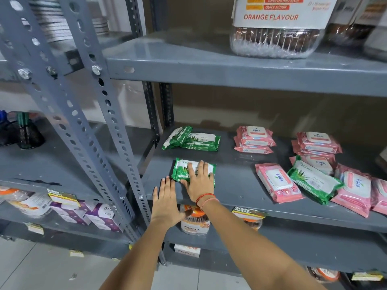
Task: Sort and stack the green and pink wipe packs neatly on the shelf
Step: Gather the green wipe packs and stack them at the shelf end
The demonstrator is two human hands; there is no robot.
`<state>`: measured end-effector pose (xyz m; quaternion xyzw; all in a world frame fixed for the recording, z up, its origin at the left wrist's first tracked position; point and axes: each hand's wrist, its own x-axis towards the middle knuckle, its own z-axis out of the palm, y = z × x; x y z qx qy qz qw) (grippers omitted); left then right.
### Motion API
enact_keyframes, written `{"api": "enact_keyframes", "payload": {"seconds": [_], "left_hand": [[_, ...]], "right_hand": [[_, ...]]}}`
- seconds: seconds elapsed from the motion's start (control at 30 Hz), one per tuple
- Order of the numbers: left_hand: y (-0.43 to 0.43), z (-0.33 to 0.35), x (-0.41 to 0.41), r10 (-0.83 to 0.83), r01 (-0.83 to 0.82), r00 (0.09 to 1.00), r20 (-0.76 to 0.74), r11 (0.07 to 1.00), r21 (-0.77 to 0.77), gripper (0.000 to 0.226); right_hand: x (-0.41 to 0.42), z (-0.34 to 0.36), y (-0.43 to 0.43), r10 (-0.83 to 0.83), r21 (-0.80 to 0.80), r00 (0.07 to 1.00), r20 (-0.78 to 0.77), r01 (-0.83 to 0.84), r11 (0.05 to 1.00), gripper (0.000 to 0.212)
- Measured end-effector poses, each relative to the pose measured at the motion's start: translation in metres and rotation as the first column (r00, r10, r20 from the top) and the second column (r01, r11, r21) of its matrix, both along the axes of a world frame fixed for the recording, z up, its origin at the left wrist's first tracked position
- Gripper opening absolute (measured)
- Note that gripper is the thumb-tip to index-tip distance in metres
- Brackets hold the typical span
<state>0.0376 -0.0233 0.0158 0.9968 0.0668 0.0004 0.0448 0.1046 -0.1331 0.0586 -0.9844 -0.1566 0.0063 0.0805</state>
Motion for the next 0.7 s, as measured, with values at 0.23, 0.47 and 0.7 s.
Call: {"api": "enact_keyframes", "payload": {"seconds": [0.23,0.47,0.7], "left_hand": [[0.002,0.000,0.000,-0.011,0.011,1.000,-0.011,1.000,-0.010,0.118],[0.002,0.005,-0.001,-0.022,0.021,0.999,-0.024,1.000,-0.016,0.118],[0.004,0.001,-0.002,-0.033,0.033,0.999,-0.001,0.999,-0.001,0.115]], "right_hand": [[0.004,0.008,-0.026,0.082,0.062,0.995,0.063,-0.086,0.994,0.077],[0.012,0.021,-0.077,0.041,0.080,0.982,0.184,-0.057,0.995,0.061],[0.030,0.040,-0.170,-0.202,0.087,0.959,0.199,0.188,0.978,0.046]]}}
